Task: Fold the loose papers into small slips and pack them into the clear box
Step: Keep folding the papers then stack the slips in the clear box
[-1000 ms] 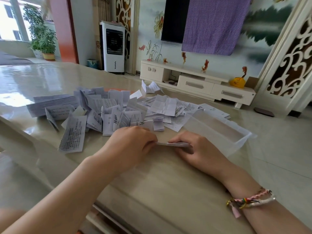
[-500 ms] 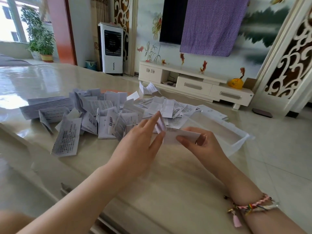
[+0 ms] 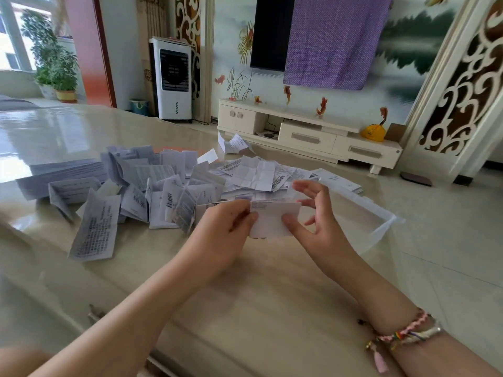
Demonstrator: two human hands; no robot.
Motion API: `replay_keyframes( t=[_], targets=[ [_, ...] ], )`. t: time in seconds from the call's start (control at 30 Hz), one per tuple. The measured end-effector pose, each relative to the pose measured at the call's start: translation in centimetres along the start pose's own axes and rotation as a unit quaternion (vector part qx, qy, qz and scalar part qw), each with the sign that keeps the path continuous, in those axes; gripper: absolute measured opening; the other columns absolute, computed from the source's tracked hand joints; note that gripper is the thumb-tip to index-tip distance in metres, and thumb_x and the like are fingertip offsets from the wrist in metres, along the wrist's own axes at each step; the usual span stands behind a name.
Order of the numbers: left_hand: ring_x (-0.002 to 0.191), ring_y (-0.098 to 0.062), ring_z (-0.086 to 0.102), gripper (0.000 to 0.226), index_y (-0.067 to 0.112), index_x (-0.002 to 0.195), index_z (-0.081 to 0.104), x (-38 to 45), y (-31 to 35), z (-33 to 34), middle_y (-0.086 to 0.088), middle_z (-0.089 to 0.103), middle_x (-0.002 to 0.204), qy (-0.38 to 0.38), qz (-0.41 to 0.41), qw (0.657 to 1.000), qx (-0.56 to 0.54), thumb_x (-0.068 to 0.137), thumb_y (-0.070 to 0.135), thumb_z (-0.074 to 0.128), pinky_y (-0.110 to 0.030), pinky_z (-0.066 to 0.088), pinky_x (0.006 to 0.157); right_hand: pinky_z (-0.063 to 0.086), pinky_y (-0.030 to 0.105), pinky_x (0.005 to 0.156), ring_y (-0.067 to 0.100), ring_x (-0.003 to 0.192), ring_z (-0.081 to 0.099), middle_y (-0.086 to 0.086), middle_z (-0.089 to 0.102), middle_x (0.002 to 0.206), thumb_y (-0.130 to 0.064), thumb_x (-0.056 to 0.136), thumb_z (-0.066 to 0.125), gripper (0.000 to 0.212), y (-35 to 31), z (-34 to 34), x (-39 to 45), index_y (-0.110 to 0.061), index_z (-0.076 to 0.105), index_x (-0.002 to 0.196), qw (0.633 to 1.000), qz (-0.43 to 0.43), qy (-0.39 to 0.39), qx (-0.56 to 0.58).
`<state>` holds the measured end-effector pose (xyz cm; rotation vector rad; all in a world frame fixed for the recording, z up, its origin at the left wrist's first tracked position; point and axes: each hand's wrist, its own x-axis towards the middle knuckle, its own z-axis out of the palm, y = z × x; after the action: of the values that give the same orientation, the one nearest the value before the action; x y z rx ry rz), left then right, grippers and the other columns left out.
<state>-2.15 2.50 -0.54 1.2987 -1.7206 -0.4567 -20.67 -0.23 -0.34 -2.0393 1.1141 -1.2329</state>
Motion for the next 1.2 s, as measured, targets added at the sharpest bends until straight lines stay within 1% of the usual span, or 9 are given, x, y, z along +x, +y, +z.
replay_keyframes(
  t=[0.17,0.27,0.5,0.7,0.8,0.9,1.0,1.1,1.2],
  targets=[
    [0.057,-0.018,0.043,0.03,0.003,0.074,0.052,1.2,-2.0,-0.3,-0.006,0.048,0.061,-0.022,-0.041,0.998,-0.052,0.097,0.022,0.054,-0.032,0.038,0.062,0.048,0.03,0.065,0.018,0.074,0.059,-0.011,0.059,0.081,-0.002,0.093,0.053,0.025,-1.1,-1.0,1.5,-0.026,0.051,0.089,0.999,-0.01,-0.023,-0.046],
    [0.064,-0.026,0.06,0.028,0.004,0.078,0.059,2.8,-2.0,0.2,0.003,0.066,0.063,-0.049,-0.06,0.995,-0.07,0.098,0.022,0.052,-0.04,0.05,0.07,0.042,0.029,0.057,0.029,0.067,0.054,-0.004,0.062,0.071,0.003,0.09,0.051,0.035,-1.6,-1.8,3.4,-0.024,0.065,0.073,0.996,0.028,-0.035,-0.079],
    [0.084,-0.017,0.071,0.019,0.019,0.093,0.064,6.5,-1.5,1.8,0.006,0.073,0.087,-0.06,-0.146,0.975,-0.155,0.097,0.033,0.052,-0.047,0.053,0.09,0.042,0.012,0.062,0.008,0.075,0.053,-0.006,0.067,0.091,0.003,0.09,0.047,0.035,-0.6,-3.5,9.2,-0.018,0.074,0.092,0.985,0.159,0.028,-0.06],
    [0.087,-0.016,0.068,0.011,0.031,0.088,0.058,7.1,-2.2,2.0,0.009,0.071,0.09,-0.07,-0.154,0.98,-0.106,0.097,0.031,0.052,-0.042,0.054,0.088,0.037,0.028,0.068,0.026,0.102,0.061,0.017,0.066,0.115,-0.01,0.09,0.053,0.026,2.6,-5.5,14.9,-0.005,0.068,0.112,0.956,0.268,0.109,-0.054],
    [0.09,-0.02,0.067,0.012,0.032,0.086,0.058,6.8,-2.5,1.7,0.004,0.071,0.093,-0.062,-0.152,0.982,-0.092,0.096,0.028,0.052,-0.045,0.054,0.088,0.043,0.034,0.072,0.028,0.097,0.057,0.012,0.062,0.107,-0.007,0.089,0.054,0.028,3.6,-5.4,15.9,0.003,0.064,0.113,0.936,0.307,0.06,-0.16],
    [0.09,-0.021,0.066,0.011,0.028,0.089,0.061,6.6,-2.8,1.4,0.002,0.07,0.094,-0.046,-0.155,0.983,-0.086,0.095,0.026,0.052,-0.046,0.053,0.087,0.046,0.035,0.088,0.03,0.105,0.057,0.017,0.063,0.115,-0.008,0.091,0.055,0.021,3.9,-4.4,15.9,-0.004,0.071,0.103,0.916,0.294,-0.005,-0.272],
    [0.091,-0.019,0.065,0.011,0.025,0.094,0.063,6.3,-2.8,1.3,0.003,0.069,0.096,-0.035,-0.158,0.984,-0.078,0.095,0.024,0.052,-0.044,0.053,0.088,0.04,0.031,0.069,0.03,0.088,0.052,0.02,0.058,0.1,-0.01,0.088,0.047,0.028,4.1,-3.4,15.8,-0.017,0.058,0.063,0.904,0.281,-0.014,-0.321],
    [0.094,-0.017,0.065,0.014,0.025,0.098,0.065,6.0,-2.8,1.1,0.003,0.069,0.098,-0.025,-0.161,0.984,-0.078,0.094,0.022,0.052,-0.044,0.052,0.09,0.03,0.046,0.109,0.037,0.14,0.024,0.021,0.027,0.153,-0.02,0.093,0.046,0.021,4.4,-2.4,15.8,-0.021,0.066,0.087,0.87,0.254,-0.039,-0.42],
    [0.091,-0.018,0.067,0.016,0.023,0.096,0.066,5.8,-2.7,0.7,0.002,0.07,0.095,-0.003,-0.161,0.983,-0.087,0.094,0.016,0.051,-0.043,0.053,0.088,0.01,0.046,0.119,0.031,0.149,0.003,0.012,0.011,0.161,-0.026,0.096,0.049,0.02,4.1,-1.0,15.9,-0.017,0.065,0.103,0.886,0.12,-0.038,-0.447]
  ],
)
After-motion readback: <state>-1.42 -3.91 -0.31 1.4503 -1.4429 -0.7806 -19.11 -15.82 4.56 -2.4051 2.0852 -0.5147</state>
